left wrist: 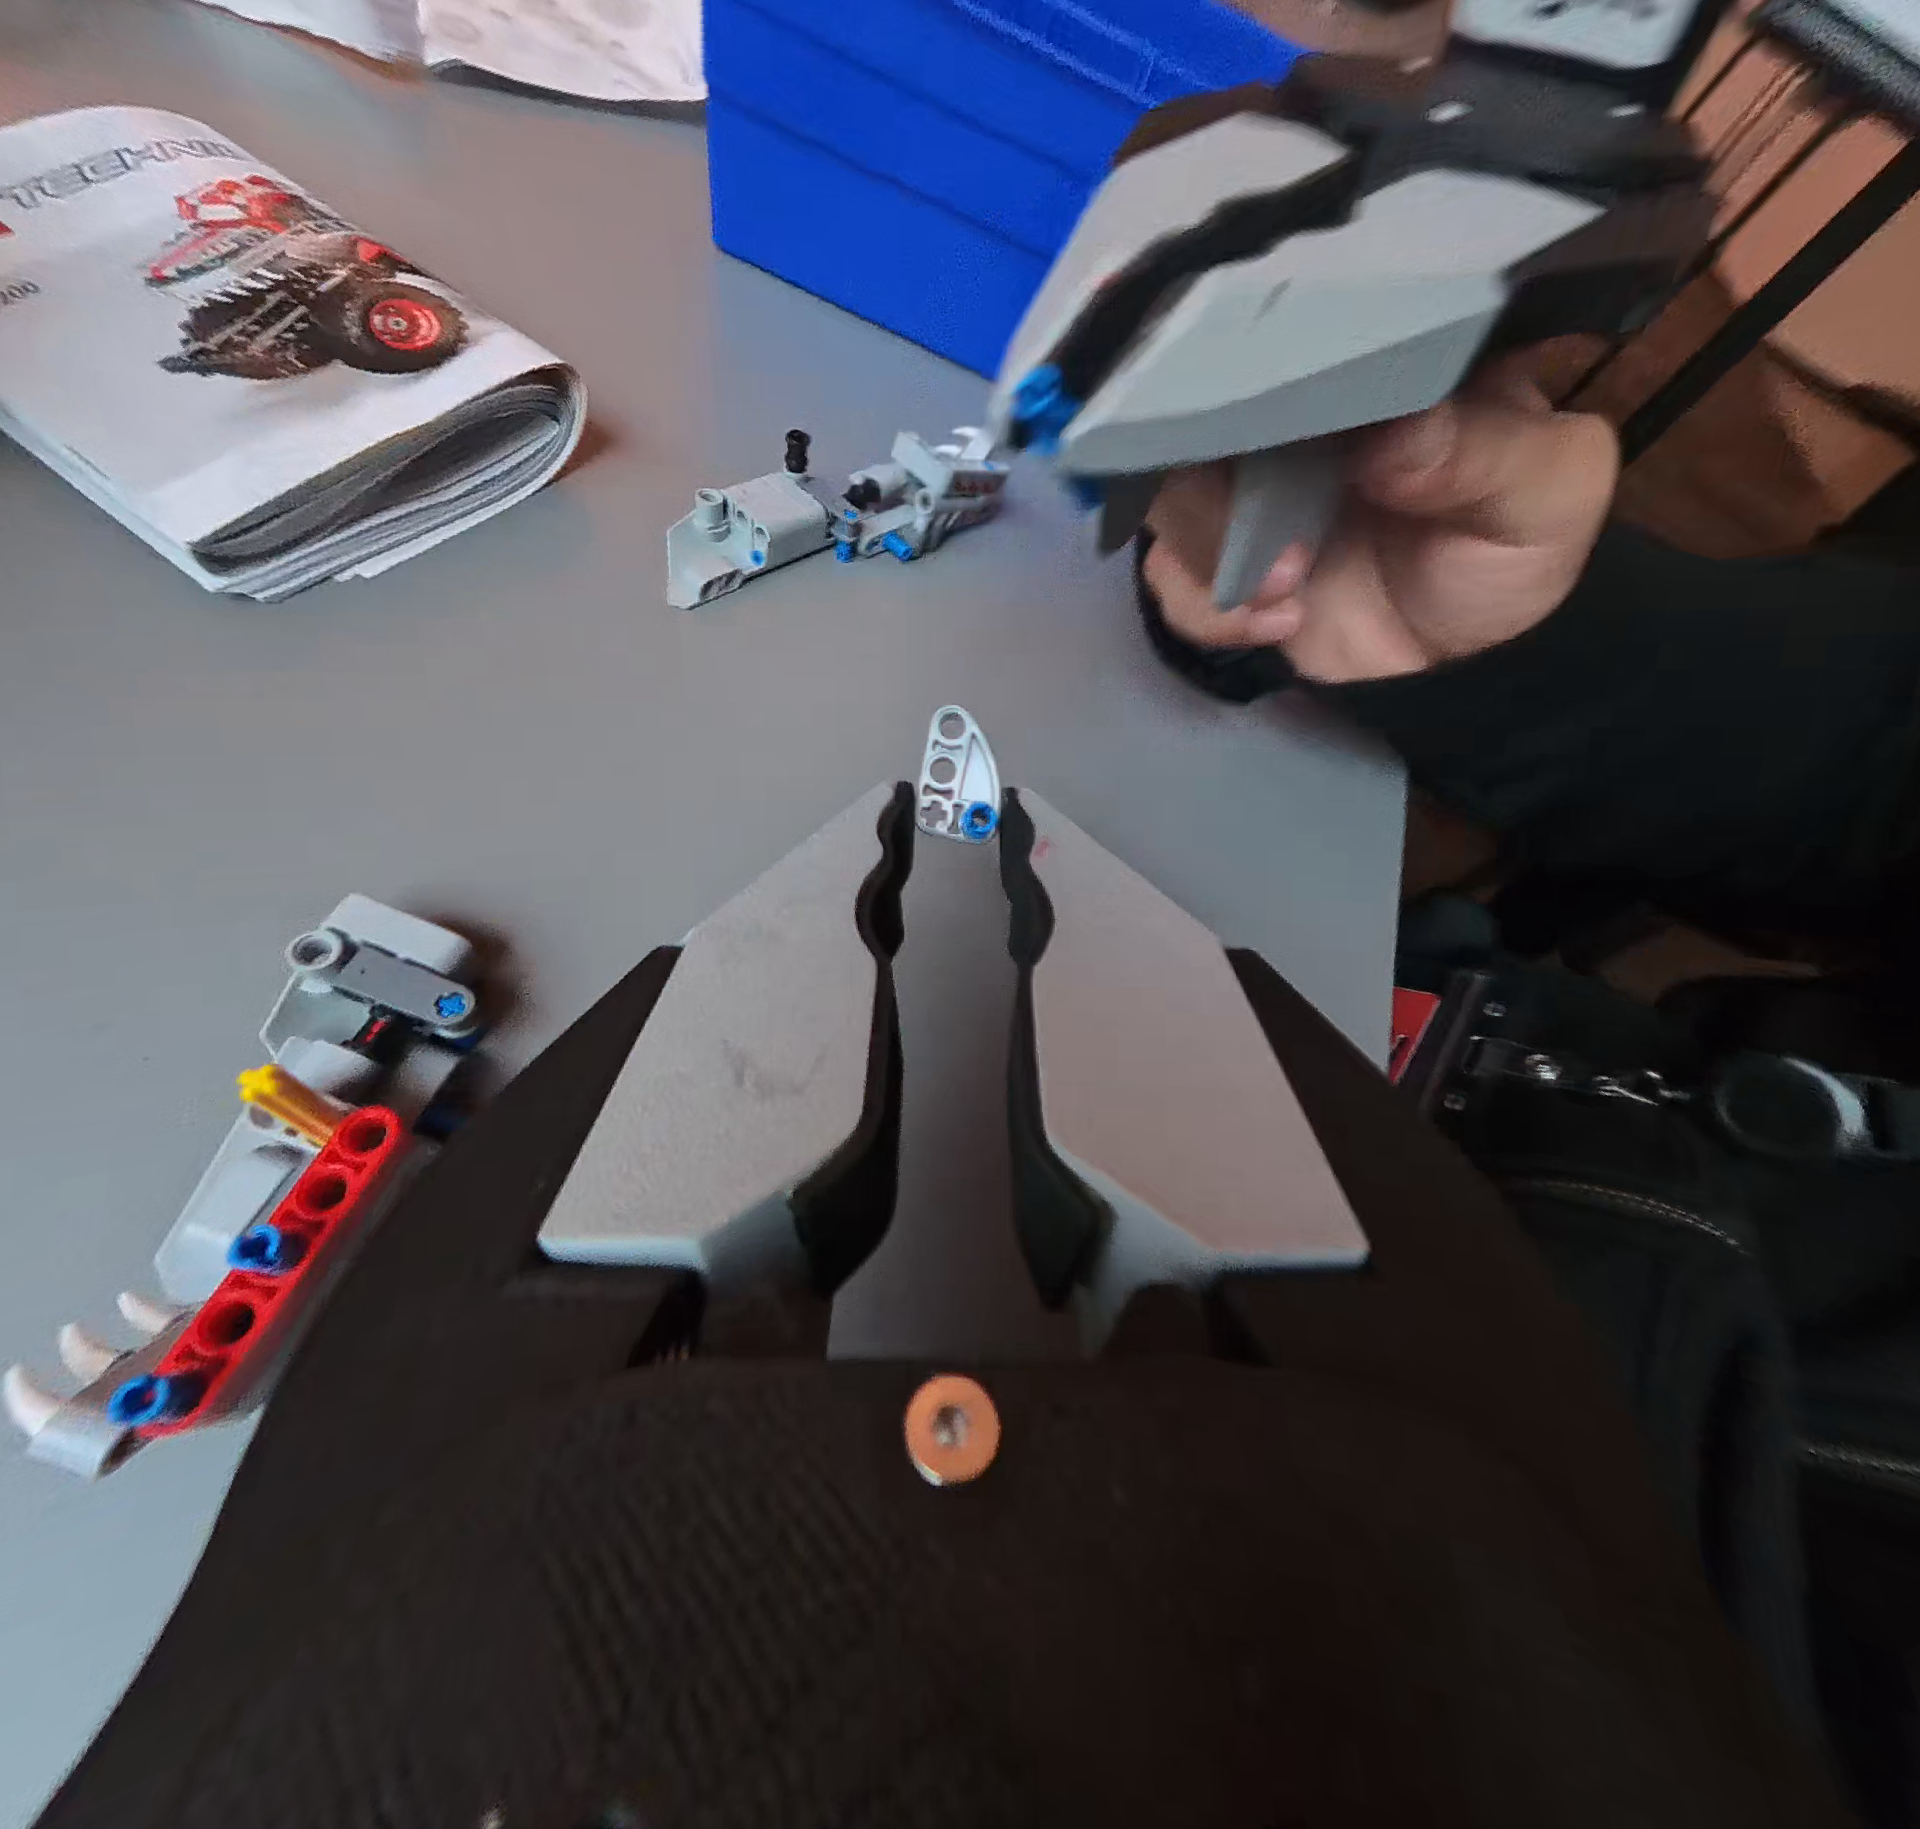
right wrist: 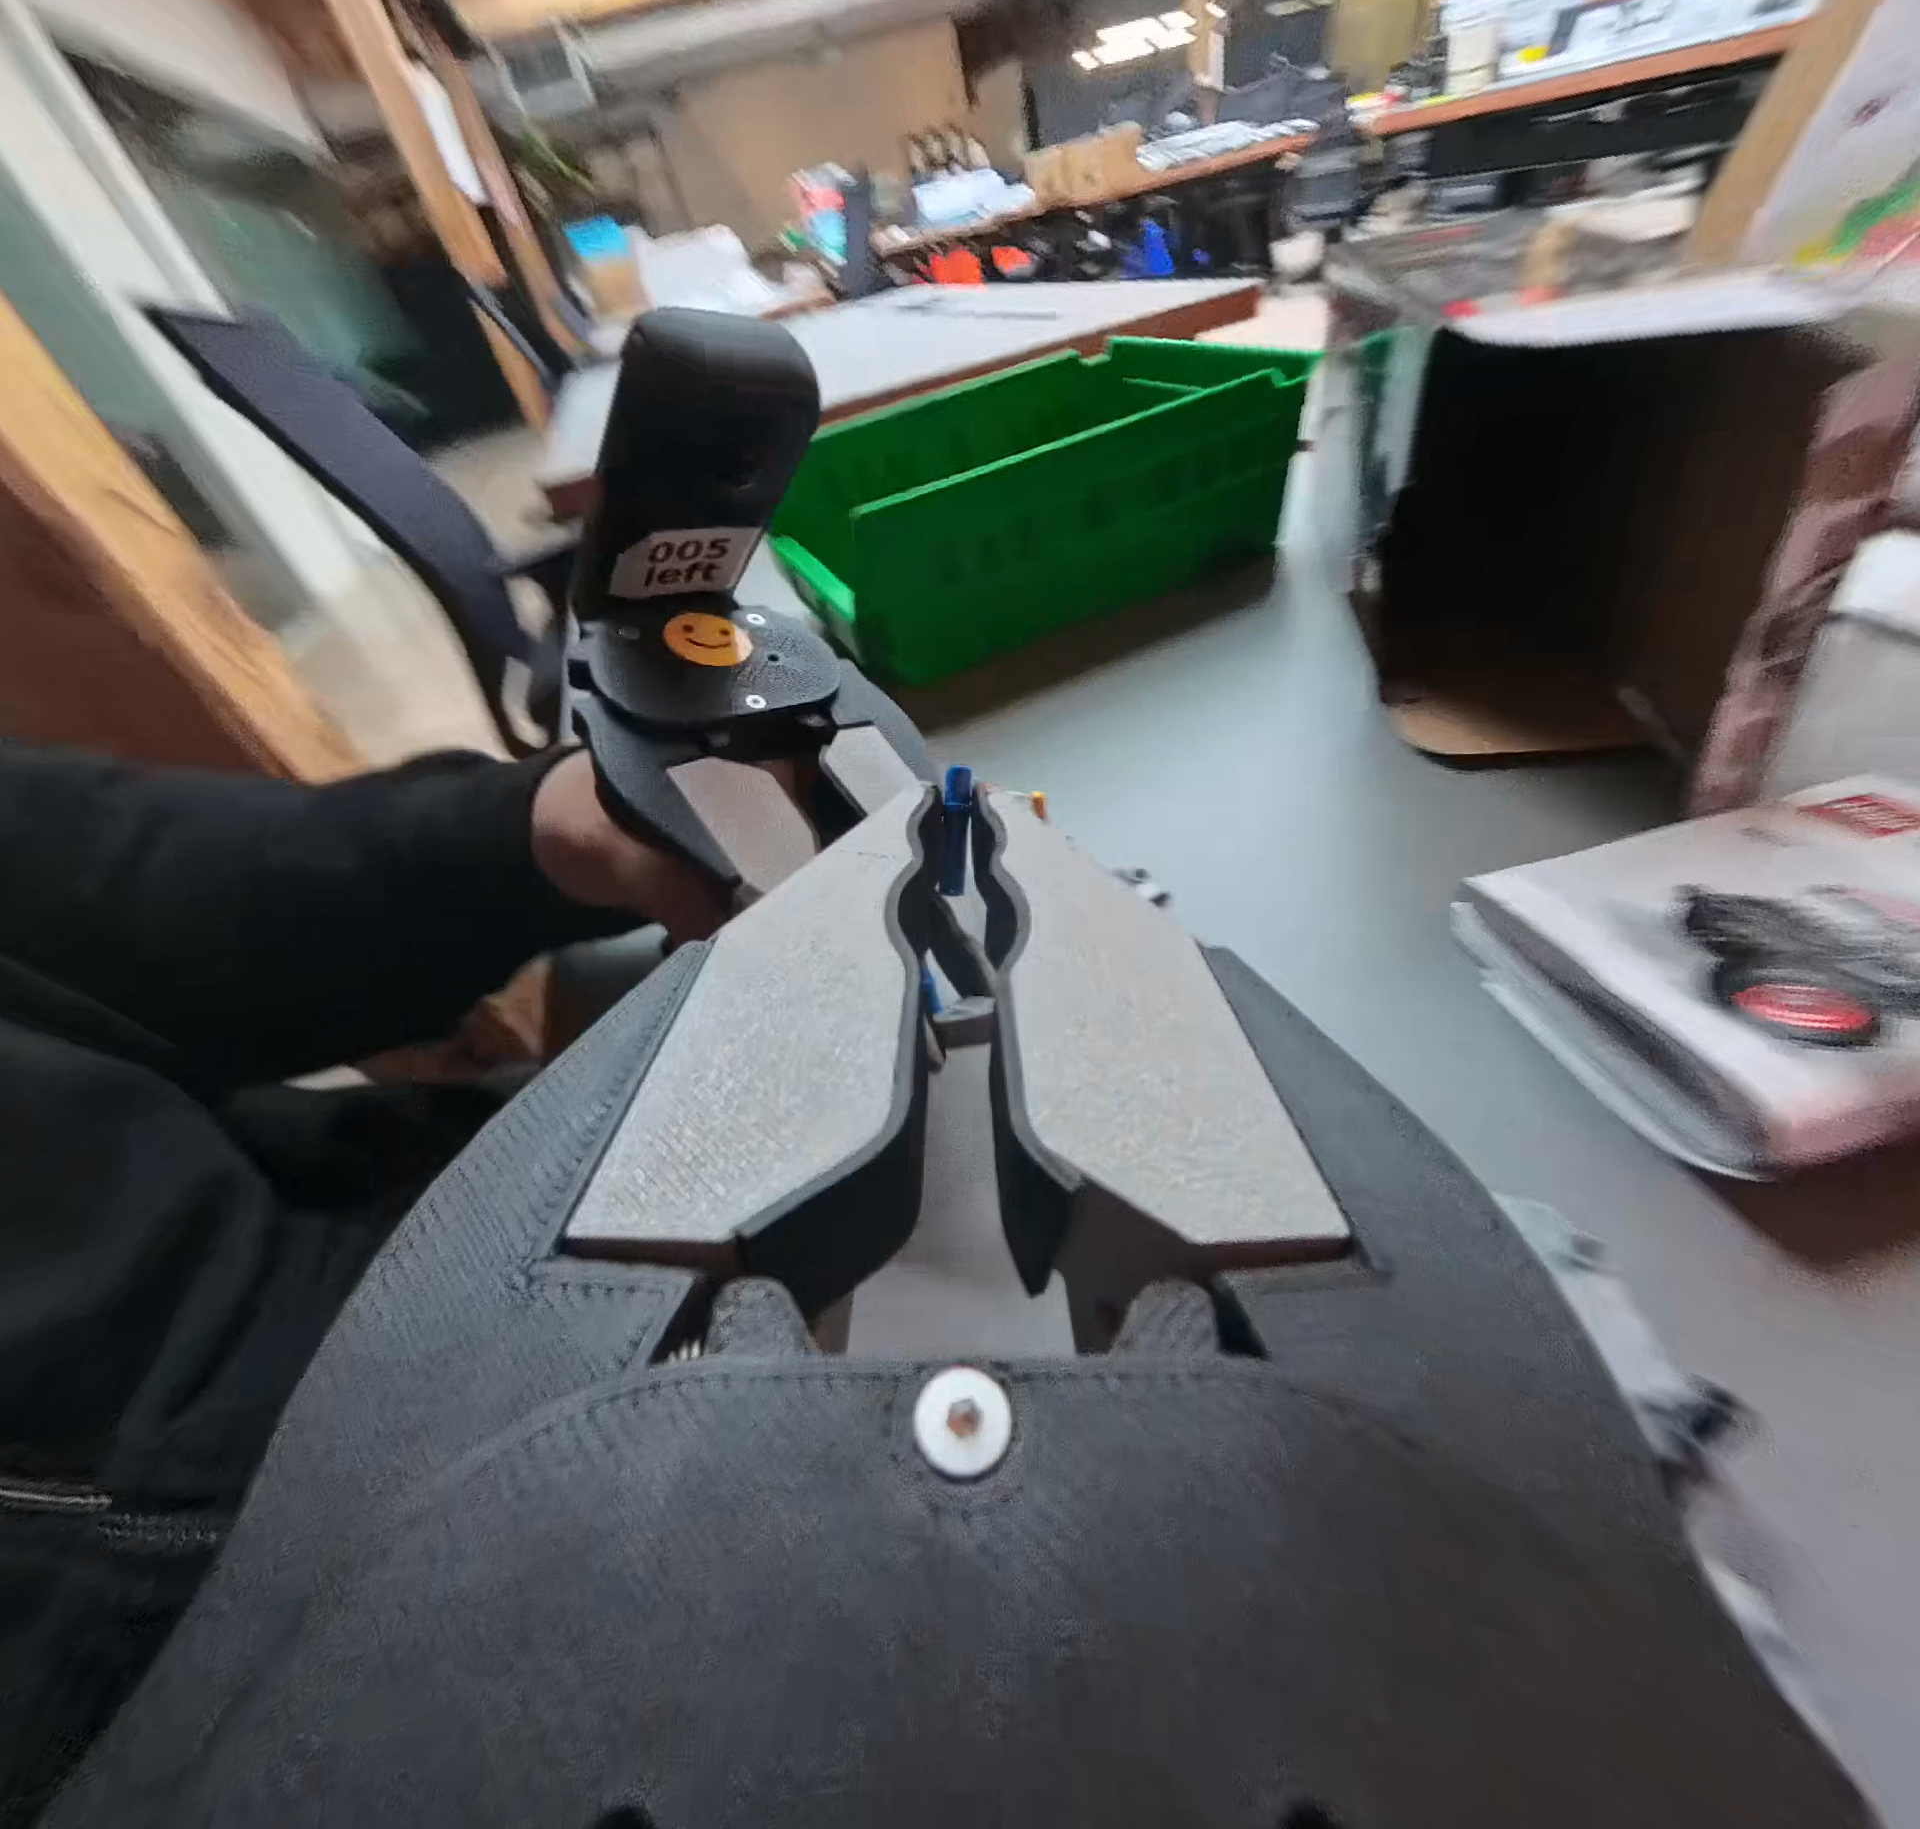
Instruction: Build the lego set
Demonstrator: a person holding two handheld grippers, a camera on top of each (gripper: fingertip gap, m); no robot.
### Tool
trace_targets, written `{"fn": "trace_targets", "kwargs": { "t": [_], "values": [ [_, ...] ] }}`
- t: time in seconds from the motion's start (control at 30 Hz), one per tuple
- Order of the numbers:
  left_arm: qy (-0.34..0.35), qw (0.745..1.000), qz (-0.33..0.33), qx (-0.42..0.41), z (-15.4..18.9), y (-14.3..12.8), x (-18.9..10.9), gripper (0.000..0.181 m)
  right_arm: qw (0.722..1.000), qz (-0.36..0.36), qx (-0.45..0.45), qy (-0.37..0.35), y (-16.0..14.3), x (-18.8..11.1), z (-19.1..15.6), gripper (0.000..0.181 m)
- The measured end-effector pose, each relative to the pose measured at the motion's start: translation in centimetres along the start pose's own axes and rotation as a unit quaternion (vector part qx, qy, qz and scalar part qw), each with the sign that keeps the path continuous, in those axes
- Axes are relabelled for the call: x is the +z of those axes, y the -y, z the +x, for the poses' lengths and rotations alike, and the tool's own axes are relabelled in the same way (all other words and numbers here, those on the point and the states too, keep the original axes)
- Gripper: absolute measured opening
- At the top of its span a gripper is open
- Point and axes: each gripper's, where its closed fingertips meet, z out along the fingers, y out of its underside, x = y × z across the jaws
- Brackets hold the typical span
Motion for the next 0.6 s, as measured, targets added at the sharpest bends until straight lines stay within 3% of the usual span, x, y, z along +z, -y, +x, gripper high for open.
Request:
{"fn": "trace_targets", "kwargs": {
  "t": [0.03,0.1,0.17,0.27,0.3,0.37,0.4,0.47,0.5,0.53,0.57,0.6],
  "values": [
    [-0.011,1.0,0.004,-0.004,0.0,-0.1,0.1,0.014,0.999,-0.014,-0.032,-0.028,0.9,-1.2,-0.1,0.001],
    [-0.037,0.999,-0.009,-0.004,0.5,-0.5,0.4,0.014,0.99,-0.023,-0.083,-0.112,3.8,-5.1,0.7,0.002],
    [-0.048,0.999,-0.02,0.013,1.2,-0.8,0.6,0.014,0.966,-0.034,-0.11,-0.231,6.9,-11.3,3.5,0.002],
    [-0.048,0.998,-0.035,0.03,1.5,-1.3,0.9,0.014,0.909,-0.125,-0.092,-0.388,7.0,-21.4,9.5,0.003],
    [-0.047,0.998,-0.035,0.033,1.5,-1.3,0.9,0.014,0.902,-0.173,-0.059,-0.391,5.2,-23.3,10.9,0.021],
    [-0.049,0.997,-0.036,0.038,1.7,-1.3,0.9,0.014,0.892,-0.275,0.037,-0.356,0.5,-25.6,12.2,0.029],
    [-0.051,0.997,-0.035,0.041,1.8,-1.3,0.9,0.014,0.885,-0.274,0.062,-0.371,0.1,-26.8,13.1,0.033],
    [-0.048,0.998,-0.029,0.043,1.7,-1.1,0.9,0.014,0.904,-0.191,0.056,-0.379,1.1,-27.6,14.0,0.041],
    [-0.049,0.998,-0.024,0.044,1.7,-1.0,0.8,0.014,0.898,-0.218,0.082,-0.372,-0.7,-28.1,14.2,0.045],
    [-0.05,0.997,-0.016,0.049,1.8,-0.8,0.7,0.014,0.876,-0.279,0.123,-0.374,-3.3,-29.2,14.3,0.048],
    [-0.051,0.997,-0.008,0.054,1.9,-0.6,0.6,0.014,0.865,-0.288,0.138,-0.386,-4.0,-30.0,14.7,0.052],
    [-0.05,0.997,-0.001,0.058,2.0,-0.4,0.6,0.014,0.879,-0.239,0.13,-0.392,-2.8,-30.0,14.8,0.047]
  ]
}}
